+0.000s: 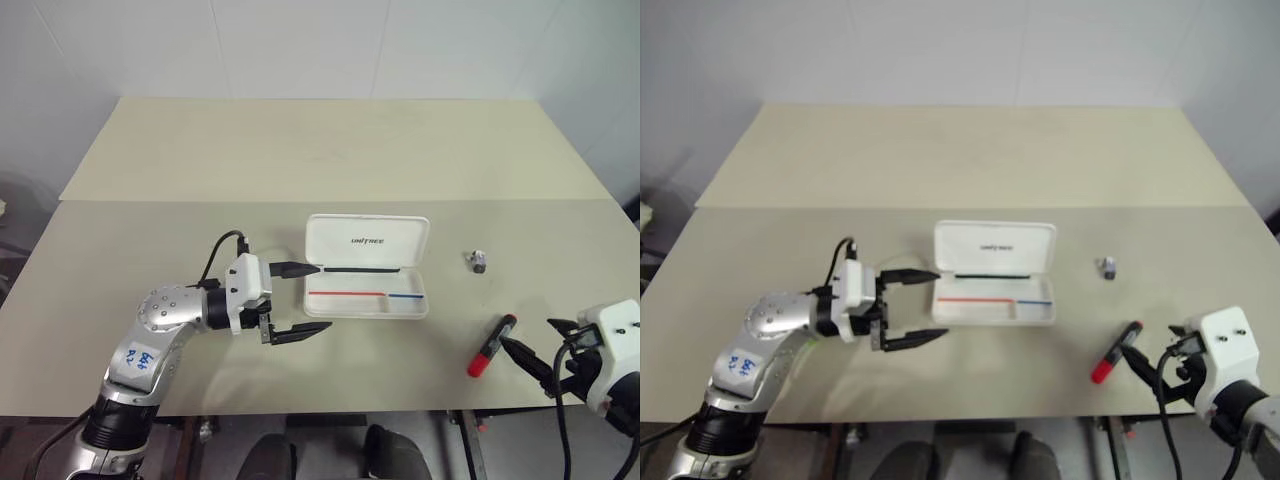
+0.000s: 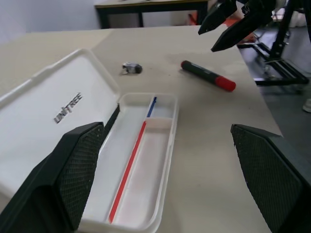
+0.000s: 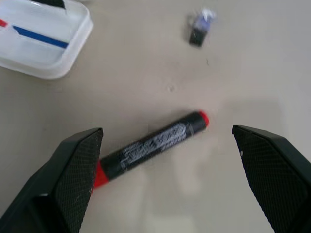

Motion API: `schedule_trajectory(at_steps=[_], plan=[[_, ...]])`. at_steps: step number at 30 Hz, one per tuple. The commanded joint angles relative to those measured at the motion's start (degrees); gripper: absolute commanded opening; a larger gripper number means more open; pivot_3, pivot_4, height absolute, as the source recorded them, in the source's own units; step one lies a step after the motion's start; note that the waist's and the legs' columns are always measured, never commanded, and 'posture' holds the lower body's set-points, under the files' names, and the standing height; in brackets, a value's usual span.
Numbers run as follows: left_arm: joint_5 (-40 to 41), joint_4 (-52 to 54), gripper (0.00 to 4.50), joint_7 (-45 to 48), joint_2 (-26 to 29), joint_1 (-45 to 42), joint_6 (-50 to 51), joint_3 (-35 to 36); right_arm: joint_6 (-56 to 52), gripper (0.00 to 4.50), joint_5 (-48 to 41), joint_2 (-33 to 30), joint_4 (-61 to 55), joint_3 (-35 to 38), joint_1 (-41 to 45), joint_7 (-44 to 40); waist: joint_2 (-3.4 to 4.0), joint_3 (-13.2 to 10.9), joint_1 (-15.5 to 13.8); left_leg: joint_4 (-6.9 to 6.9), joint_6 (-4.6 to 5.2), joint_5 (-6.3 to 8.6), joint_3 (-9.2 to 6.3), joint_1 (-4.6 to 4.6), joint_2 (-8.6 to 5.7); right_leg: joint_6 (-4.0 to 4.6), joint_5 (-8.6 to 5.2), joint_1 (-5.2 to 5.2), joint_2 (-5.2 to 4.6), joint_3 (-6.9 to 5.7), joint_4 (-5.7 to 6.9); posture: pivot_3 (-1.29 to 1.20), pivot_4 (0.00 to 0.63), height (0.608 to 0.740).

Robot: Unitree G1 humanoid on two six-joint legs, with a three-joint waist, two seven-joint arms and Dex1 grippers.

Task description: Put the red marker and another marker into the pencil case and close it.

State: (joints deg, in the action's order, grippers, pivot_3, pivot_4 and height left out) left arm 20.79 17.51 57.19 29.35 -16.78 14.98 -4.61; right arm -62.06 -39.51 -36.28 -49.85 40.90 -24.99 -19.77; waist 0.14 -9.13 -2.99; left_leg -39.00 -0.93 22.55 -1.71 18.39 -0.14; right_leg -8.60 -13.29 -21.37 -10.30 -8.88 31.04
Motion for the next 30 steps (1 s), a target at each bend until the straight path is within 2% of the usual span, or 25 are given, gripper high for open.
schedule_trajectory(at_steps=[1,6,11,21,26,29,30], plan=[[0.15,-1.06,4.49,0.51,-0.36,-2.02,-1.82,-0.77,-13.27,4.5,-3.82,2.67,-4.71,3.06,3.5,7.17,-0.01,0.01,0.05,0.0,0.01,0.0,-0.02,0.0,0.01,0.01,0.0,-0.01,0.01,-0.01,0.0,0.0,0.15,0.74],[0.28,-2.38,4.49,0.91,-0.07,-3.27,-2.42,-1.34,-28.87,4.5,-4.13,9.17,-6.0,3.41,16.18,12.06,0.02,0.0,0.2,0.02,0.06,0.03,-0.04,0.0,0.01,0.09,0.01,-0.1,0.03,0.04,0.02,0.0,0.15,0.74],[0.64,-1.22,4.49,0.83,0.79,-2.62,-1.88,-1.02,-30.44,4.5,-6.18,14.18,-3.29,1.74,23.71,17.27,0.1,0.0,0.14,0.1,0.07,0.04,-0.1,0.01,0.03,0.14,-0.02,-0.15,0.11,0.03,0.02,0.0,0.15,0.74],[0.21,0.8,4.49,-0.96,2.12,-1.98,-1.59,-0.26,-30.44,4.5,-5.42,13.91,0.91,-2.65,22.89,26.21,0.13,-0.02,0.26,0.14,0.17,0.12,-0.04,0.01,0.01,0.14,-0.02,-0.18,0.11,0.02,0.01,0.0,0.15,0.74],[0.52,1.62,4.49,-1.66,2.85,-1.81,-1.34,0.15,-30.44,4.5,-5.37,15.33,2.22,-4.74,24.01,27.98,0.14,-0.02,0.55,0.13,0.17,0.12,0.04,-0.03,0.02,0.13,-0.02,-0.18,0.11,0.07,0.01,0.0,0.15,0.74],[0.44,2.01,4.5,-2.15,3.27,-1.76,-1.29,0.48,-30.44,3.85,-6.29,17.27,2.12,-6.69,23.94,28.24,0.14,-0.02,0.83,0.13,0.17,0.12,0.03,-0.07,0.06,0.13,-0.02,-0.18,0.15,0.1,0.03,0.0,0.15,0.74],[0.39,1.91,4.5,-2.21,3.38,-1.86,-1.37,0.54,-30.44,3.51,-6.31,17.72,2.04,-7.19,24.08,28.39,0.11,0.0,1.0,0.13,0.17,0.12,0.02,-0.07,0.07,0.13,-0.02,-0.18,0.17,0.1,0.03,0.0,0.15,0.74]])
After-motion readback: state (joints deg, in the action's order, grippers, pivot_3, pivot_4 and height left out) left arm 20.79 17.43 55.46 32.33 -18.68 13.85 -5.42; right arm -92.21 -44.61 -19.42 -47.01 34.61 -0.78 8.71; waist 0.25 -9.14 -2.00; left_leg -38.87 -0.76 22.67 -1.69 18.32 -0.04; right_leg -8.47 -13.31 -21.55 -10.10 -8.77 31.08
